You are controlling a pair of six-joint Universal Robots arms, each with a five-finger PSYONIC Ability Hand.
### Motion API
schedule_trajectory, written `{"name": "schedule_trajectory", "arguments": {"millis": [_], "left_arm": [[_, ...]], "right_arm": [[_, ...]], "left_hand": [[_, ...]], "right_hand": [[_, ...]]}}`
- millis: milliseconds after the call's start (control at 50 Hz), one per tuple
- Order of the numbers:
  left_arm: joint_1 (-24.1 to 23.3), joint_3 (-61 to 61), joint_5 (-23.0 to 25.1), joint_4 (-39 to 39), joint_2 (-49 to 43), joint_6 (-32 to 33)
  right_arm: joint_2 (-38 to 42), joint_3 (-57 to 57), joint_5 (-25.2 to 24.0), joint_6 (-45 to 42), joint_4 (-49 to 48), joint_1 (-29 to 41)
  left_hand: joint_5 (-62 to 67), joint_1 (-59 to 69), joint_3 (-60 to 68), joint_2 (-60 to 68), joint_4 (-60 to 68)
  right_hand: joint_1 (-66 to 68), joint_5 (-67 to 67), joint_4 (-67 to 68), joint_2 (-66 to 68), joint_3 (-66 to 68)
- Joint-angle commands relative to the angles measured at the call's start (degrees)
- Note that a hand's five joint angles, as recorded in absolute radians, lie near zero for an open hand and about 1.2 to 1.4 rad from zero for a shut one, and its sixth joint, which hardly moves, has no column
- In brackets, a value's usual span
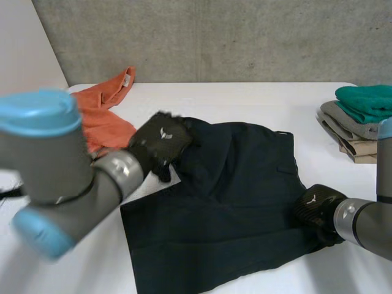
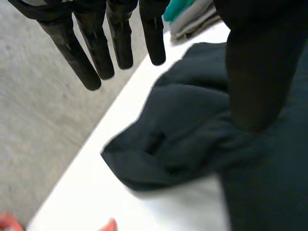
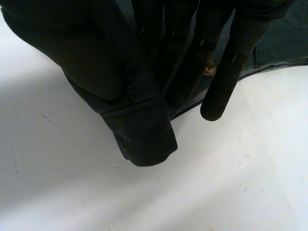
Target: Fold the laundry.
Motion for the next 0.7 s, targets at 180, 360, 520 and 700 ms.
{"name": "schedule_trajectory", "arguments": {"millis": [180,360,520,700], "left_arm": [[4.61,33.24,8.43,-2.21,-32.92,12.58],[6.63,37.82,4.40,-5.46,-38.11,15.57],[9.62,34.66,-12.38,0.24,-33.90,10.75],[10.68,28.25,-11.61,-3.26,-29.15,-1.21]], "right_arm": [[0.53,3.47,-0.09,1.62,-5.32,1.04],[0.79,3.73,-0.09,1.45,-6.64,-0.10],[0.70,3.38,-0.18,1.62,-6.99,-0.10],[0.70,3.64,0.00,1.36,-6.99,0.42]], "left_hand": [[12.07,11.84,12.45,12.23,12.19],[50.69,50.46,51.07,50.85,50.81],[57.48,57.24,57.86,57.63,57.60],[57.48,57.24,57.86,57.63,57.60]], "right_hand": [[15.78,11.45,11.39,13.02,11.02],[15.78,11.45,11.39,13.02,11.02],[15.78,11.45,11.39,13.02,11.02],[15.78,11.45,11.39,13.02,11.02]]}}
